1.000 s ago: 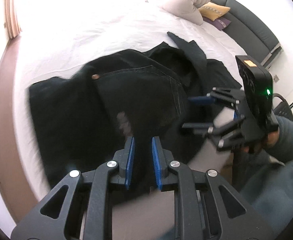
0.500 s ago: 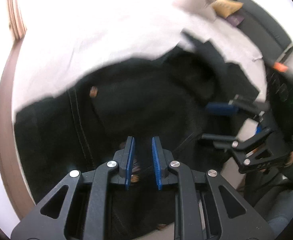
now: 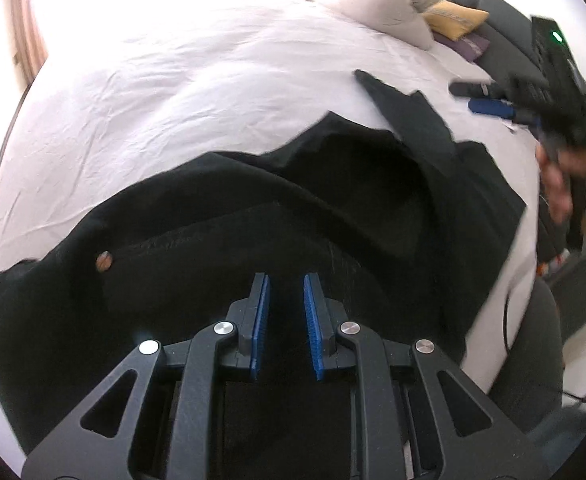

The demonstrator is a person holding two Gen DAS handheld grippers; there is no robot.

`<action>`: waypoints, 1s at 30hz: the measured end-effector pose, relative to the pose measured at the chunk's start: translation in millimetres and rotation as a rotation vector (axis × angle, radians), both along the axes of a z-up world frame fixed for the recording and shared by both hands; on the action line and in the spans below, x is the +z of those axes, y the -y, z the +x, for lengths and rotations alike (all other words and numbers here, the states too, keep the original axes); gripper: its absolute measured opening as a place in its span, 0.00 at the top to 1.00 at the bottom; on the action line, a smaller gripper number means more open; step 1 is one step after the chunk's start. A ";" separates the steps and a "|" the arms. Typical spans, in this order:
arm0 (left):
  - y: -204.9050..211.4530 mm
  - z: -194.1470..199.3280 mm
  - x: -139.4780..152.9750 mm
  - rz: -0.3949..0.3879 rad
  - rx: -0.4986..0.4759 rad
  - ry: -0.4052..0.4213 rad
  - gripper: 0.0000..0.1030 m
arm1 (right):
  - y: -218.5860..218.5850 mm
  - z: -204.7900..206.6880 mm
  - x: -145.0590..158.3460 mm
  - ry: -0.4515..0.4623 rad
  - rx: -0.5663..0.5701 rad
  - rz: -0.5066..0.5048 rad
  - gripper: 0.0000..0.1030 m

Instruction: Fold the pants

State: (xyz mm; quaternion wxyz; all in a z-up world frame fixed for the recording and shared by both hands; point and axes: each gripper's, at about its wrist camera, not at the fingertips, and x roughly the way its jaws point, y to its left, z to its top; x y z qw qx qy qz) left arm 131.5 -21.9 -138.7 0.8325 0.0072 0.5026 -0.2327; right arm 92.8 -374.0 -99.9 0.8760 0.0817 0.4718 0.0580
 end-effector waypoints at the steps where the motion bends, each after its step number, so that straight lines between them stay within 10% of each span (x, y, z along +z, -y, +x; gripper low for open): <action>1: 6.3 6.9 0.8 -0.015 -0.009 0.004 0.83 | 2.4 21.0 -2.6 -0.016 -0.025 -0.012 0.18; 9: 22.2 37.9 -30.9 0.001 -0.050 -0.043 0.83 | 17.8 138.7 -51.7 -0.146 -0.091 -0.119 0.26; 21: 5.6 29.6 -38.0 -0.060 -0.045 -0.014 0.83 | 10.2 179.0 -103.1 -0.215 -0.139 -0.221 0.26; 30: 8.3 68.3 22.4 -0.027 -0.101 0.064 0.80 | 21.7 177.1 -97.3 -0.185 -0.117 -0.194 0.80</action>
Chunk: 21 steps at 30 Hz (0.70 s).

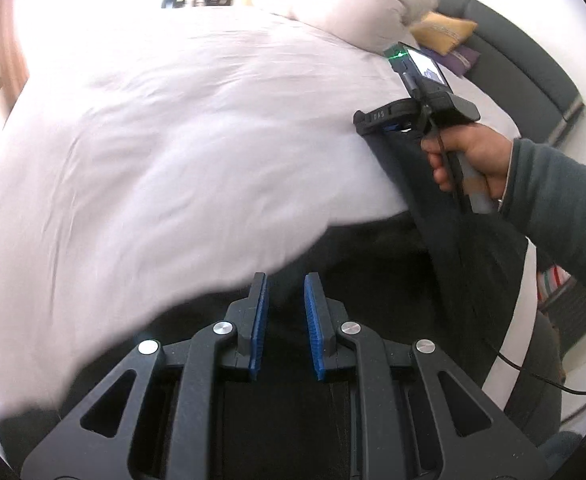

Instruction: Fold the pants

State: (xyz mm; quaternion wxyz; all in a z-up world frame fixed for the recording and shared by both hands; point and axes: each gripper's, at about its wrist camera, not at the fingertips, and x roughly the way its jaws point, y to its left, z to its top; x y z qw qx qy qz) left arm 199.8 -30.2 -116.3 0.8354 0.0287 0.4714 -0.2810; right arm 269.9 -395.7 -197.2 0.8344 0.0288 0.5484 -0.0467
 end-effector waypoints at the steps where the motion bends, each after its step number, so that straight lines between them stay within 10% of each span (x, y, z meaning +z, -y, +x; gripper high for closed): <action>1: 5.9 8.9 -1.8 0.018 -0.043 -0.008 0.69 | 1.9 -1.3 1.1 0.002 -0.001 0.008 0.82; 2: 12.1 14.8 -4.2 0.030 -0.095 -0.014 0.45 | 5.2 -3.6 3.1 0.010 -0.005 0.024 0.83; 4: 18.8 22.3 -9.5 0.034 -0.154 -0.016 0.34 | 8.5 -5.5 6.7 0.028 -0.017 0.049 0.84; 21: 32.7 53.5 -34.2 0.091 -0.386 -0.161 0.50 | 59.5 -79.3 75.5 0.266 -0.115 0.268 0.85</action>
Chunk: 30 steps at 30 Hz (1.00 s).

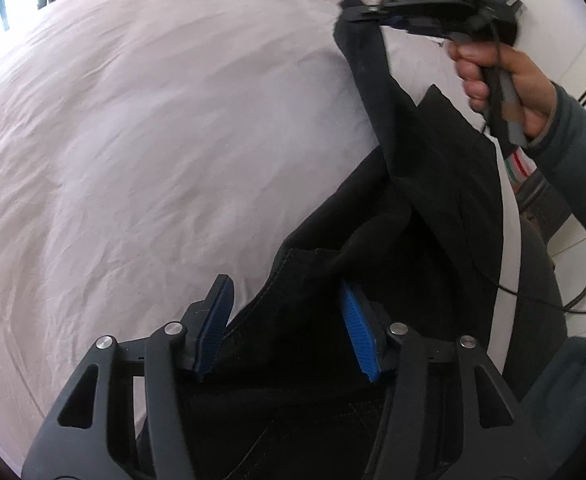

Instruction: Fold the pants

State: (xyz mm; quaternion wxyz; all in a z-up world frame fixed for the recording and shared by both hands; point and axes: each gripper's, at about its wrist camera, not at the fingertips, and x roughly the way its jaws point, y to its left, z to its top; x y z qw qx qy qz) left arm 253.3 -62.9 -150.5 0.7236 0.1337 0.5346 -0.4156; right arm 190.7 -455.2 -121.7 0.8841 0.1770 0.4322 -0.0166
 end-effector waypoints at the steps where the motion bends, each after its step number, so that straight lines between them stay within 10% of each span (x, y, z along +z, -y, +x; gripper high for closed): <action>1: 2.5 2.4 -1.4 -0.001 0.006 -0.003 0.69 | 2.0 -2.9 2.7 0.007 -0.006 0.005 0.85; 4: 11.1 11.3 -4.2 0.014 0.051 0.011 0.96 | 8.4 -16.6 12.6 0.033 -0.018 0.023 0.85; 15: 6.0 33.9 -28.9 0.005 0.280 -0.043 0.97 | 57.5 -126.0 53.2 0.226 -0.168 0.071 0.85; 30: 22.5 39.9 -42.4 0.053 0.400 -0.038 0.97 | 173.6 -247.5 -47.8 0.062 -0.525 0.187 0.86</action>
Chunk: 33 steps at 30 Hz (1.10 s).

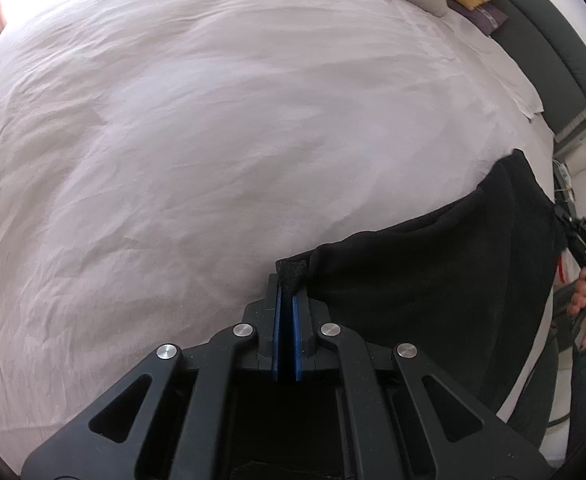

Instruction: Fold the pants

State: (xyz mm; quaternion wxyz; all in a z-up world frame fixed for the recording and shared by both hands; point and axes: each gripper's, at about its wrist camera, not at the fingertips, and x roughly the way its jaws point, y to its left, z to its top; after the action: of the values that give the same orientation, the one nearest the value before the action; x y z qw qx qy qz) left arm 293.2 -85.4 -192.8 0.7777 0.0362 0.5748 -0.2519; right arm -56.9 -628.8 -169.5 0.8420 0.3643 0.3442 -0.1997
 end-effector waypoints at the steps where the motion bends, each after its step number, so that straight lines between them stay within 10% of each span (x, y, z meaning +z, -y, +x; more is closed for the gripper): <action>1: 0.8 -0.3 0.3 0.003 0.007 0.005 0.97 | -0.9 -3.3 -0.1 0.006 -0.005 -0.005 0.86; 33: 11.2 -0.9 -1.6 0.021 0.076 0.010 0.96 | 25.1 -38.4 -34.8 -0.086 -0.086 0.034 0.85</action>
State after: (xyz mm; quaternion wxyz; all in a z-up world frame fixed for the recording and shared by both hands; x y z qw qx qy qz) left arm 292.3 -96.6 -194.4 0.7890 0.0239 0.5747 -0.2160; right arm -95.3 -653.8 -204.3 0.8108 0.3841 0.3674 -0.2451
